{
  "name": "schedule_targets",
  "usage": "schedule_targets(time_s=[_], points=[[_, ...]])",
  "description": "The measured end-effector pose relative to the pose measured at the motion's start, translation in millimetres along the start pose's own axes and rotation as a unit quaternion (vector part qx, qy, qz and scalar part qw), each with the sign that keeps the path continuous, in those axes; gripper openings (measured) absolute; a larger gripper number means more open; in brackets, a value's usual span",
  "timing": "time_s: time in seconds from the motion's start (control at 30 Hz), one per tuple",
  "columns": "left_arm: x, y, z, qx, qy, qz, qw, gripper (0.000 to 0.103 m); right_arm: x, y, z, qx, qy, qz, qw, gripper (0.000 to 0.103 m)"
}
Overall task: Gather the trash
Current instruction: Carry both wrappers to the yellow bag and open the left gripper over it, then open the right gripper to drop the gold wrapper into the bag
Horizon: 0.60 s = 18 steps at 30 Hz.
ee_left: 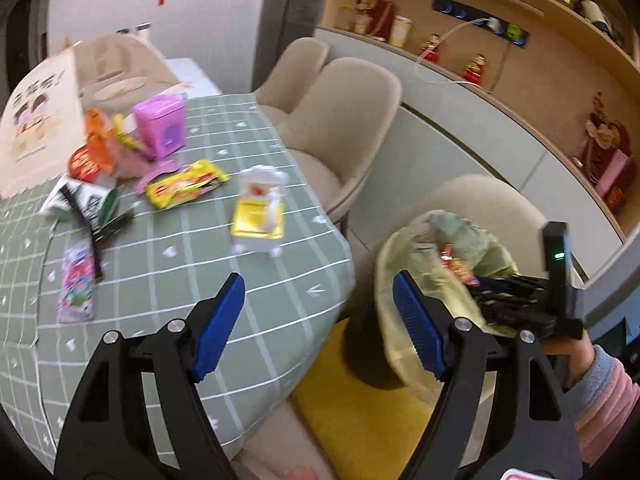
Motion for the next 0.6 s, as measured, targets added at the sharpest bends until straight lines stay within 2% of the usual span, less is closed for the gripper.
schedule_targets(time_s=[0.07,0.13,0.2,0.27,0.5,0.6], points=[[0,-5,10,0.019,-0.003,-0.006,0.9998,0.073,4,-8,-7,0.005,0.023,-0.015,1.0,0.028],[0,-13,23,0.039,-0.011,-0.013,0.9991,0.073,7,-18,-10,0.011,0.039,-0.034,0.999,0.032],[1,-20,32,0.045,-0.017,-0.024,0.9986,0.073,8,-26,-12,0.009,0.043,-0.049,0.998,0.046],[2,-25,41,0.058,-0.014,-0.031,0.9977,0.073,8,-35,-9,-0.007,0.036,-0.059,0.998,0.051],[-7,-39,73,0.065,-0.017,-0.045,0.9967,0.073,20,-79,18,-0.033,0.006,-0.123,0.992,0.052],[-16,-45,97,0.063,-0.045,-0.037,0.9963,0.073,26,-98,41,-0.018,-0.002,-0.138,0.99,0.052]])
Point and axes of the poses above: each gripper's, at about its wrist camera, not at the fingertips, and y roughly the way its jaws point, z to its left, x to its top, the point moved 10 cm from there along y, roughly the way its jaws point, and after that the axes turned 14 degrees about -x, right-handed, at the moved point
